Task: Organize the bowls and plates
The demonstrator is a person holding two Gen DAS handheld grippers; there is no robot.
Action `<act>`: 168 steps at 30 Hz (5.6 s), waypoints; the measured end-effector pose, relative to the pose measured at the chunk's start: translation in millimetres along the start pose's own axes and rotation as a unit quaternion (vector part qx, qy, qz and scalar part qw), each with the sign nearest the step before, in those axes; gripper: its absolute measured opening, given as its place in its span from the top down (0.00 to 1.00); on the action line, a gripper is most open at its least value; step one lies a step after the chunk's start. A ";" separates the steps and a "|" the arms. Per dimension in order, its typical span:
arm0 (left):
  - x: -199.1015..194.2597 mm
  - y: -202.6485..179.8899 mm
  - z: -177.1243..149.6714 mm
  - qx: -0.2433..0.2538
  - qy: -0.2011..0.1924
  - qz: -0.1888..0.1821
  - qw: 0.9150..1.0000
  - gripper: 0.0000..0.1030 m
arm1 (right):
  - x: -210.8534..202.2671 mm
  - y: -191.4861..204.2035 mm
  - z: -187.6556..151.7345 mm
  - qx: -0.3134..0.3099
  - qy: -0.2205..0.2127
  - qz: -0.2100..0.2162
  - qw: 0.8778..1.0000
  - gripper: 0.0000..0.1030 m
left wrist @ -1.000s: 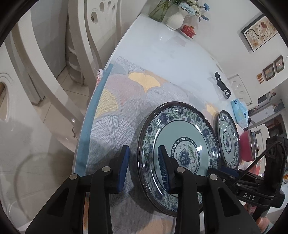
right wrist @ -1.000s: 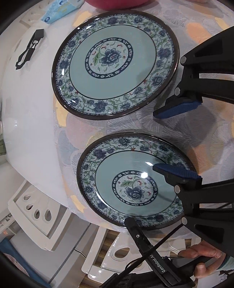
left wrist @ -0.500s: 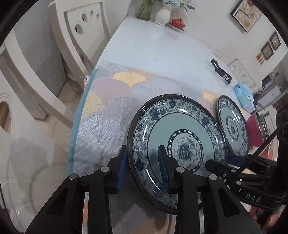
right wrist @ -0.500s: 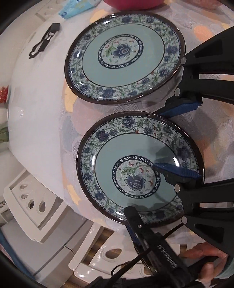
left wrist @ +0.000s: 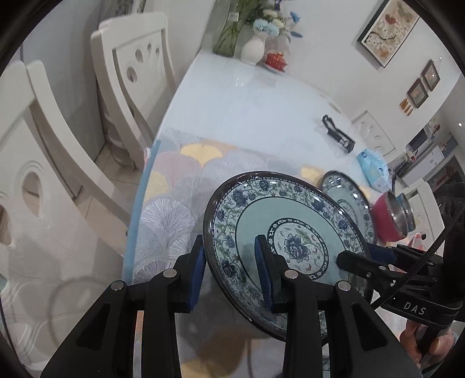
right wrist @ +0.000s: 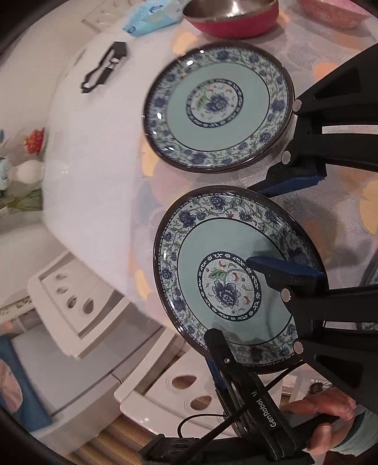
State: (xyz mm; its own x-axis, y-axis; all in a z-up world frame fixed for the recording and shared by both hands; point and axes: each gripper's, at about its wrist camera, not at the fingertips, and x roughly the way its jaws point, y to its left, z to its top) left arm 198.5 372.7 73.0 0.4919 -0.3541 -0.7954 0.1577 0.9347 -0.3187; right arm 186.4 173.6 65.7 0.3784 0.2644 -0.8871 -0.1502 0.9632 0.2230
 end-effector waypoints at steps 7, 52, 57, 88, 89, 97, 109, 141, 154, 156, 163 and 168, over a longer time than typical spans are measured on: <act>-49.5 -20.2 -5.7 0.019 -0.043 -0.008 0.999 0.72 | -47.7 10.6 -10.6 -0.013 -0.044 0.008 0.999 0.60; -124.7 -71.4 -226.6 -0.016 -0.001 0.051 0.999 0.72 | -115.6 19.6 -221.5 -0.061 0.001 0.046 0.997 0.60; -108.9 -70.4 -236.8 -0.002 0.017 0.054 0.998 0.72 | -94.2 9.9 -231.8 -0.047 0.024 0.047 0.998 0.60; -87.3 -41.3 -205.2 -0.033 0.040 0.052 0.997 0.70 | -76.5 -8.2 -226.0 0.018 0.081 0.056 0.995 0.60; -86.5 -42.0 -204.0 -0.031 0.041 0.051 0.997 0.70 | -78.7 -8.6 -228.7 0.017 0.085 0.058 0.995 0.60; -89.2 -34.2 -190.7 -0.036 0.029 0.061 0.997 0.69 | -74.9 20.2 -253.3 -0.059 0.155 0.051 0.985 0.60; -97.2 -18.8 -179.0 -0.032 0.012 0.085 0.996 0.69 | -49.6 34.4 -232.4 -0.063 0.197 0.057 0.977 0.58; -24.8 -147.9 35.1 0.124 -0.033 -0.069 0.989 0.19 | -131.2 -133.8 -92.8 0.262 -0.065 0.042 0.962 0.42; 122.7 -129.4 58.4 0.069 0.104 -0.090 0.988 0.51 | -30.0 -191.1 -49.8 0.263 -0.019 -0.013 0.965 0.42; 136.0 -127.6 55.1 0.064 0.114 -0.089 0.987 0.55 | -21.8 -196.2 -45.4 0.259 -0.019 -0.012 0.966 0.42; 154.4 -125.5 51.3 0.064 0.125 -0.102 0.985 0.73 | -3.6 -206.0 -43.1 0.257 -0.010 -0.009 0.966 0.54; 163.0 -125.9 53.2 0.062 0.125 -0.114 0.984 0.76 | -2.5 -205.4 -41.1 0.251 -0.018 -0.017 0.968 0.59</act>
State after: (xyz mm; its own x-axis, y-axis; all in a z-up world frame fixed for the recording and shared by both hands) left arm 304.4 198.9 10.8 0.2073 -0.5373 -0.8175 0.3511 0.8209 -0.4504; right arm 178.7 -26.9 5.5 0.4089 0.2249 -0.8844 0.3221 0.8712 0.3705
